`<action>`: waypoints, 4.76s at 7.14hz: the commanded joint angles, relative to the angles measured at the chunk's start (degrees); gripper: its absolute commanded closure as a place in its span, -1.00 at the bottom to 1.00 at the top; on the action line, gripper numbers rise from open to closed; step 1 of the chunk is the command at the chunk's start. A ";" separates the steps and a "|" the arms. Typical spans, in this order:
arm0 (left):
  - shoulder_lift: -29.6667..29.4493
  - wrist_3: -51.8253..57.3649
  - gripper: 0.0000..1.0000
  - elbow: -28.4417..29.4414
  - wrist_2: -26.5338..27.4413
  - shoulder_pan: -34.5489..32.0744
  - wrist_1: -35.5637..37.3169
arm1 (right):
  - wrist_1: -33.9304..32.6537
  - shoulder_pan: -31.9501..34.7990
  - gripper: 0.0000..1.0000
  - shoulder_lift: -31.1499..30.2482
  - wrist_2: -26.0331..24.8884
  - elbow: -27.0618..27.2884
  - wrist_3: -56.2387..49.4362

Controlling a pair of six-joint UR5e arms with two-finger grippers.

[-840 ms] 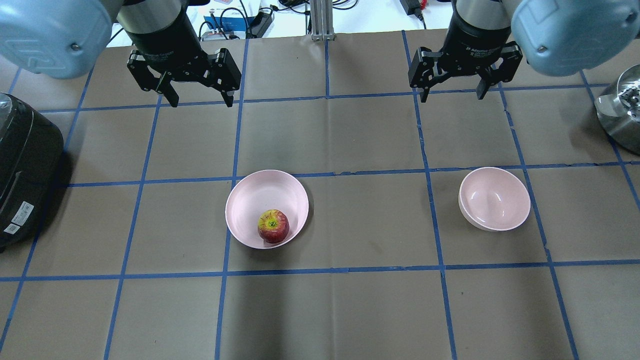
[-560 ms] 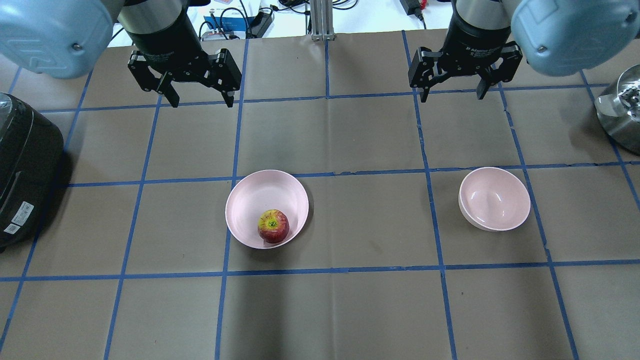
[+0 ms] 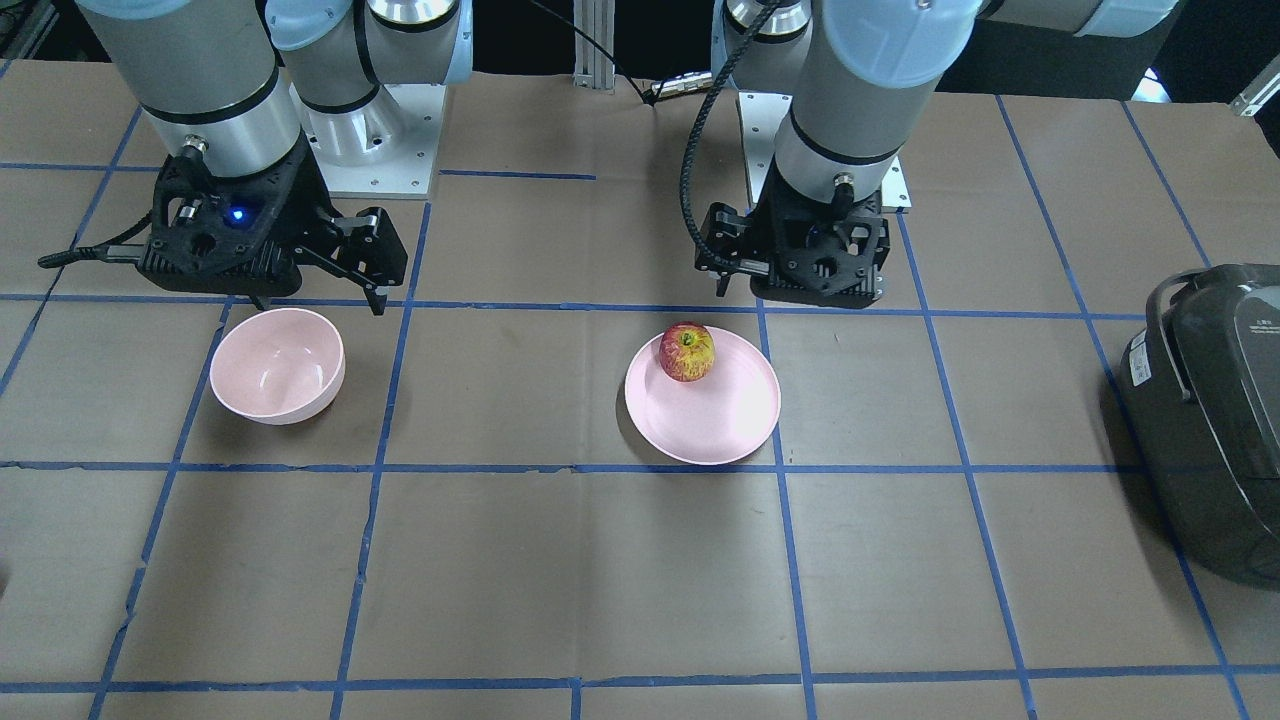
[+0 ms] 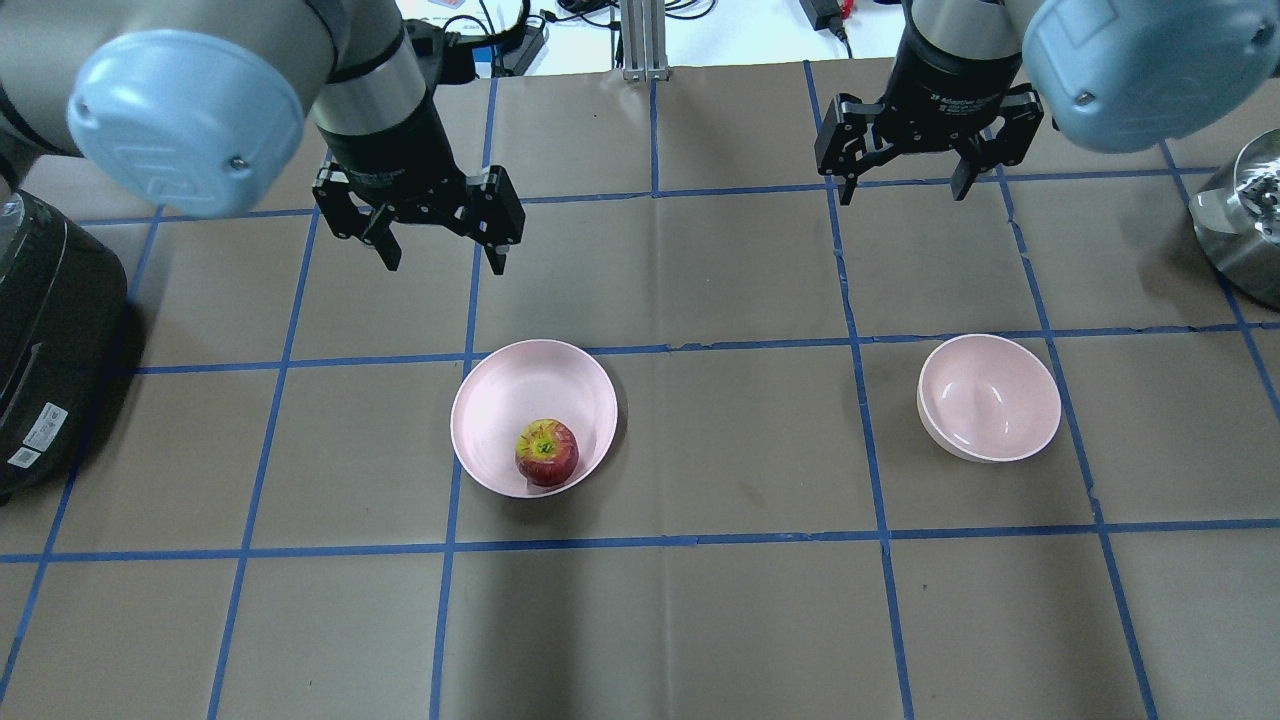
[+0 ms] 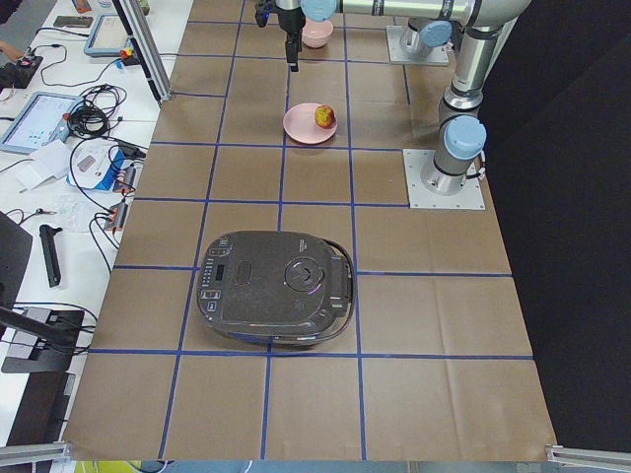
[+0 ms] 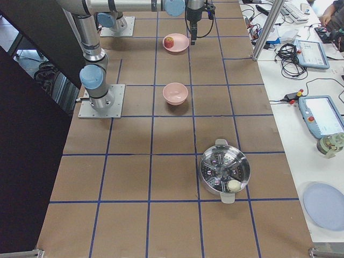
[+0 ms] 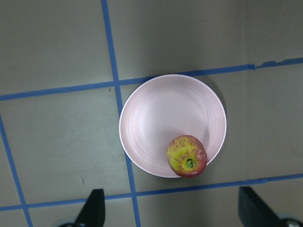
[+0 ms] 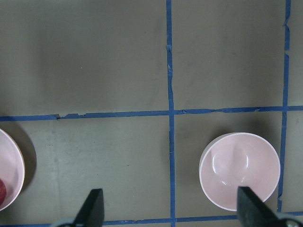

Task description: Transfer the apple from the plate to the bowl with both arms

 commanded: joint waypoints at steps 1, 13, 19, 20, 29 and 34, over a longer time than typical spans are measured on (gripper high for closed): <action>-3.91 4.84 -1.00 -9.88 -0.10 -2.65 13.94 | 0.00 -1.40 -1.00 0.66 -2.06 1.70 -1.51; -9.30 26.32 0.61 -23.83 1.40 -6.70 27.12 | -31.02 -25.67 1.00 4.44 -4.12 33.44 -28.76; -1.92 9.81 0.80 -11.29 -0.10 -2.75 16.68 | -24.86 -8.86 0.98 -0.05 5.31 30.63 -5.27; -1.83 0.67 0.78 -7.69 -1.58 -2.66 11.53 | -24.96 -6.01 0.98 0.65 5.40 30.72 -1.90; -17.19 -45.44 0.79 -0.18 -12.14 -16.17 26.90 | -7.71 -6.33 -1.00 1.98 -2.03 7.50 1.04; -24.75 -50.13 0.66 1.31 -13.37 -24.44 28.70 | -3.77 -14.68 -1.00 1.98 -11.92 4.06 -5.47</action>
